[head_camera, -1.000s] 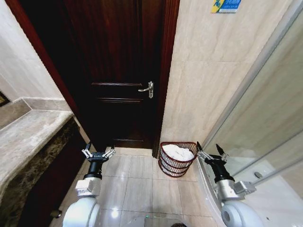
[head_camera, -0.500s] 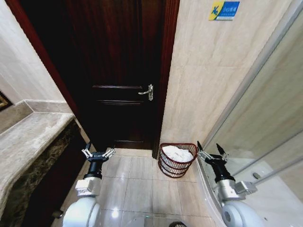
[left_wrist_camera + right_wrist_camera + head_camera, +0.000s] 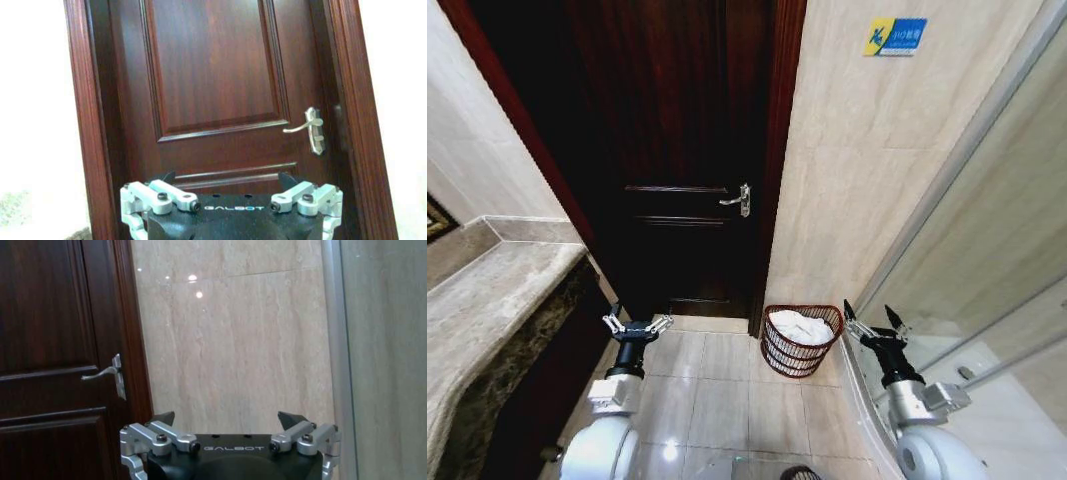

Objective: Discard the used towel into the hamper.

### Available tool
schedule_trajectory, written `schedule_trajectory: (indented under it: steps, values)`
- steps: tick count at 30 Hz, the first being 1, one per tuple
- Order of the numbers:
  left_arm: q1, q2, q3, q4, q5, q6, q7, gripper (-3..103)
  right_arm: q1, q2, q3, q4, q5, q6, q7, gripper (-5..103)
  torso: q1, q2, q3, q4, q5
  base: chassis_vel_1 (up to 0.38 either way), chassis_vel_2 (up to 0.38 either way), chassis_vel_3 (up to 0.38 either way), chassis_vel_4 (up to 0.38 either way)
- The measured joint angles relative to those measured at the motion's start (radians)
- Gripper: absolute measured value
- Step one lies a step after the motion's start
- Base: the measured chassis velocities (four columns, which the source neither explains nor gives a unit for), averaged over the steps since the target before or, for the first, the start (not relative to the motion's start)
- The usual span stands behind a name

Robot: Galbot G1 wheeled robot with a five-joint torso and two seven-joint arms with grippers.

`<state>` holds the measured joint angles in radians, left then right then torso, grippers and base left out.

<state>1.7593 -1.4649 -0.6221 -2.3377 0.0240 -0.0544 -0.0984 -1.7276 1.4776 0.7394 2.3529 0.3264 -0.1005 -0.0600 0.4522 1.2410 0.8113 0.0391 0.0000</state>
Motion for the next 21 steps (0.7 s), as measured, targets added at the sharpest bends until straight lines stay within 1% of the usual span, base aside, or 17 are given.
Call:
schedule_trajectory:
  steps: [2,10,14,16,21]
  values:
    - [-0.002,0.0,0.001,0.006,-0.005,-0.013,-0.007,100,0.001,-0.001,0.001,0.0,0.0,-0.001,0.0,100,0.006,0.015,0.009,0.0,0.0001,0.0,0.0,0.0,0.0]
    - [-0.004,-0.011,0.019,0.019,-0.005,-0.048,-0.035,100,0.003,-0.009,0.005,-0.002,0.0,-0.002,0.001,100,0.012,0.027,0.016,0.0,0.0,0.0,0.0,0.0,0.0]
    - [-0.005,-0.014,0.022,0.02,0.0,-0.048,-0.041,100,0.004,-0.013,0.007,-0.003,0.0,-0.002,0.001,100,0.012,0.027,0.015,0.0,0.0001,0.0,0.0,0.0,0.0]
    - [-0.002,-0.017,0.022,0.017,0.023,-0.028,-0.045,100,0.006,-0.016,0.008,-0.003,-0.002,-0.004,0.004,100,0.011,0.025,0.015,0.0001,0.0,0.0,0.0,0.0,0.0]
    - [-0.001,-0.018,0.021,0.012,0.032,-0.017,-0.046,100,0.006,-0.017,0.009,-0.003,-0.005,-0.005,0.006,100,0.01,0.023,0.013,0.0,0.0001,0.0,0.0,0.0,0.0]
